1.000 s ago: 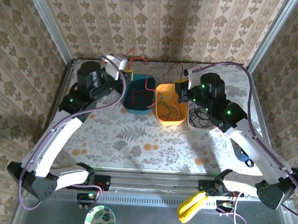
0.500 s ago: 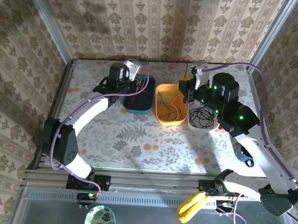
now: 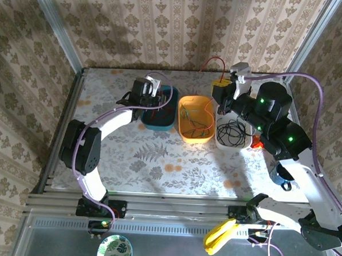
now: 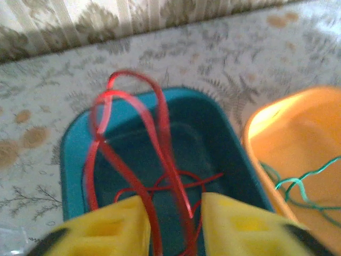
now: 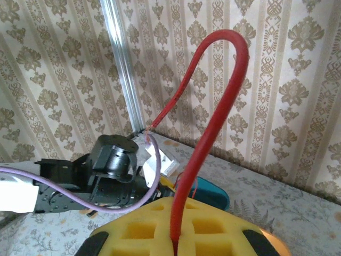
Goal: Untangle the cables
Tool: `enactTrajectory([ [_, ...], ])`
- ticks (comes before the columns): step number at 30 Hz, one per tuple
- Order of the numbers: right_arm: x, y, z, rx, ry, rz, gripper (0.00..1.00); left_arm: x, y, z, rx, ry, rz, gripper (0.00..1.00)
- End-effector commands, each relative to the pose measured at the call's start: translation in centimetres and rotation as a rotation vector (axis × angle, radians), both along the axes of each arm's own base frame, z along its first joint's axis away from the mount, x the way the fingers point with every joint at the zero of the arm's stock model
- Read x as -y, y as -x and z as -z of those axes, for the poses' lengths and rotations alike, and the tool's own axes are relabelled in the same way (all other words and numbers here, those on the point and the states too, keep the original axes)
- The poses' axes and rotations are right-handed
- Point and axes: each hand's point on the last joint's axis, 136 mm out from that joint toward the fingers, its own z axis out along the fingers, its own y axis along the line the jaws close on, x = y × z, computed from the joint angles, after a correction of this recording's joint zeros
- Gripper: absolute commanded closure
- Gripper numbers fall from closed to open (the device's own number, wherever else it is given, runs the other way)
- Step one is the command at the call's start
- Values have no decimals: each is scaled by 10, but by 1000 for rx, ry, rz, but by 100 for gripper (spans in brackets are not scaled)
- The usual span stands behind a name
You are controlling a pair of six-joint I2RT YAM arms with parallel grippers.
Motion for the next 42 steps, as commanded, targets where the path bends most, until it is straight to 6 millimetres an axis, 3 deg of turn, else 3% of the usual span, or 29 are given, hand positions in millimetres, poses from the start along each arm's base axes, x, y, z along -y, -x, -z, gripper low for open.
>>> enactTrajectory([
  [1, 2, -3, -1, -7, 16, 14, 97, 11, 12, 5, -53, 66, 17, 22],
  [6, -2, -10, 12, -40, 33, 19, 97, 21, 31, -33, 26, 180, 86, 7],
  [11, -14, -27, 21, -69, 19, 15, 97, 19, 51, -74, 104, 295, 117, 3],
  [13, -22, -35, 21, -73, 5, -2, 97, -1, 50, -89, 161, 305, 15, 3],
  [15, -31, -44, 20, -78, -15, -16, 97, -35, 46, -95, 202, 267, -162, 3],
  [18, -46, -60, 13, -70, -39, -42, 97, -96, 51, -90, 213, 160, -470, 3],
  [21, -61, -79, 5, -62, -52, -56, 97, -137, 68, -76, 199, 62, -649, 2],
  [25, -79, -109, 5, -79, -38, -50, 97, -159, 88, -54, 149, -19, -717, 2],
  [28, -92, -135, 19, -107, -8, -35, 98, -168, 100, -45, 131, -31, -743, 2],
  [31, -106, -160, 48, -172, 28, -26, 98, -174, 107, -44, 137, -19, -764, 2],
  [34, -122, -180, 91, -261, 46, -38, 98, -177, 108, -45, 142, -21, -768, 2],
  [37, -142, -192, 151, -413, 45, -76, 98, -176, 107, -45, 135, -39, -760, 2],
  [42, -164, -195, 246, -651, 18, -119, 97, -173, 104, -45, 131, -30, -756, 2],
])
